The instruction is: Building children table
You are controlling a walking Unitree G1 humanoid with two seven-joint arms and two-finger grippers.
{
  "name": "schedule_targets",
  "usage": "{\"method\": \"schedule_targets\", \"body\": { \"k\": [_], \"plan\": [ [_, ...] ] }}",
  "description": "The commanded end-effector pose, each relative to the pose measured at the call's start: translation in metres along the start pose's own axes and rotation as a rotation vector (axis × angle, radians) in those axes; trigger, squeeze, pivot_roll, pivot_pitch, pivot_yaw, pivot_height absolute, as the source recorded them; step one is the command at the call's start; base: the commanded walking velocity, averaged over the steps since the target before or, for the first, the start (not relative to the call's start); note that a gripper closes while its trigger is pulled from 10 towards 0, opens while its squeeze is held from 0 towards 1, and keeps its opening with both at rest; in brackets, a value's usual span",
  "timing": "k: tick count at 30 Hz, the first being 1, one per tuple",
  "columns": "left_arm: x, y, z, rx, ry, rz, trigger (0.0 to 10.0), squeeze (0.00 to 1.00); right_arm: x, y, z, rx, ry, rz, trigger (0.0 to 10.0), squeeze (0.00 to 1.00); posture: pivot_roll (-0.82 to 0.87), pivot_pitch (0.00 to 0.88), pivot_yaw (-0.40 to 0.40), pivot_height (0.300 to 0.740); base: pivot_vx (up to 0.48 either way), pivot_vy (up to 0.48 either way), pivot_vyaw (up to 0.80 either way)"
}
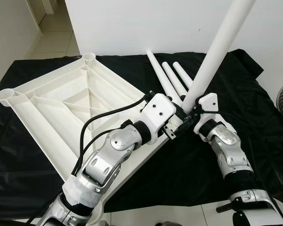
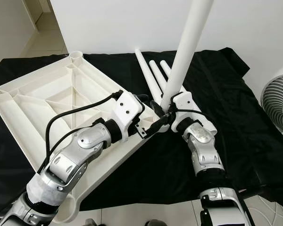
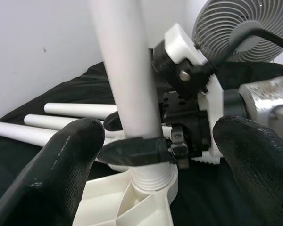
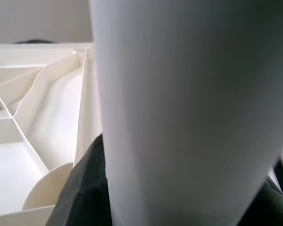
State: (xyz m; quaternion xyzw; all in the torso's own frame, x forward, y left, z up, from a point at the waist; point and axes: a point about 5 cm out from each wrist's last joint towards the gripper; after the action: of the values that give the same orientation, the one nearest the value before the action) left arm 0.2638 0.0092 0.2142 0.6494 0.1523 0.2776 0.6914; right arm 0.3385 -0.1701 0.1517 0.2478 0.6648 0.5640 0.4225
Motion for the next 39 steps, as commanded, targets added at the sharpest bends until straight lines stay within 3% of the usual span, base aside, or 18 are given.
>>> {"method": "schedule_targets", "body": {
  "k": [1,12,20,22,23,24,26,27,31,36,39],
  "plan": [
    [-0.003,0.001,0.000,0.009,-0.048,0.013,10.0,0.00,0.021,-0.062,-0.018,0.310,0.062,0.136,10.0,0.00,-0.13,0.090,0.053,0.740,0.000,0.000,0.00],
    [-0.003,0.001,0.000,0.008,-0.051,0.013,10.0,0.00,0.017,-0.063,-0.016,0.348,0.069,0.161,10.0,0.00,-0.13,0.088,0.054,0.740,0.000,0.000,0.00],
    [-0.003,0.001,0.000,0.008,-0.048,0.013,10.0,0.00,0.021,-0.060,-0.015,0.325,0.042,0.126,10.0,0.00,-0.13,0.089,0.049,0.740,0.000,0.000,0.00],
    [-0.004,0.001,-0.001,0.007,-0.048,0.012,10.0,0.00,0.024,-0.053,-0.010,0.262,-0.086,0.136,10.0,0.00,-0.13,0.089,0.045,0.740,0.000,0.000,0.00],
    [-0.004,0.001,-0.001,0.007,-0.048,0.012,10.0,0.00,0.024,-0.053,-0.010,0.262,-0.086,0.136,10.0,0.00,-0.13,0.089,0.045,0.740,0.000,0.000,0.00],
    [-0.004,0.001,-0.001,0.006,-0.048,0.010,10.0,0.00,0.026,-0.047,-0.006,0.223,-0.232,0.174,10.0,0.00,-0.13,0.089,0.045,0.740,0.000,0.000,0.00],
    [-0.005,0.001,0.000,0.006,-0.049,0.009,10.0,0.00,0.028,-0.043,-0.003,0.219,-0.350,0.209,10.0,0.00,-0.13,0.089,0.045,0.740,0.000,0.000,0.00],
    [-0.005,0.001,0.000,0.006,-0.049,0.009,10.0,0.00,0.028,-0.043,-0.003,0.219,-0.350,0.209,10.0,0.00,-0.13,0.089,0.045,0.740,0.000,0.000,0.00],
    [-0.005,0.000,0.001,0.004,-0.052,0.007,10.0,0.00,0.042,-0.032,0.002,0.211,-0.540,0.224,10.0,0.00,-0.13,0.089,0.044,0.740,0.000,0.000,0.00],
    [-0.006,0.000,0.001,0.003,-0.053,0.006,10.0,0.00,0.058,-0.022,0.010,0.209,-0.589,0.242,10.0,0.00,-0.13,0.088,0.037,0.740,0.000,0.000,0.00],
    [-0.006,0.000,0.002,0.001,-0.053,0.005,10.0,0.00,0.063,-0.015,0.011,0.188,-0.617,0.208,10.0,0.00,-0.13,0.088,0.037,0.740,0.000,0.000,0.00]
  ]
}}
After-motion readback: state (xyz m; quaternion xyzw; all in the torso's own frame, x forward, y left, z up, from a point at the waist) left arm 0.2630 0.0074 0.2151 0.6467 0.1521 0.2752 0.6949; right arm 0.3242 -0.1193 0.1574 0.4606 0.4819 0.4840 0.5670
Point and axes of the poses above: a point about 5 cm out from each wrist's last joint towards the gripper, its own z axis pointing out of the wrist towards the gripper, its own y axis along the axis of the wrist's last joint, x = y × z, and after that the axes turned 7 degrees about -z, right-handed
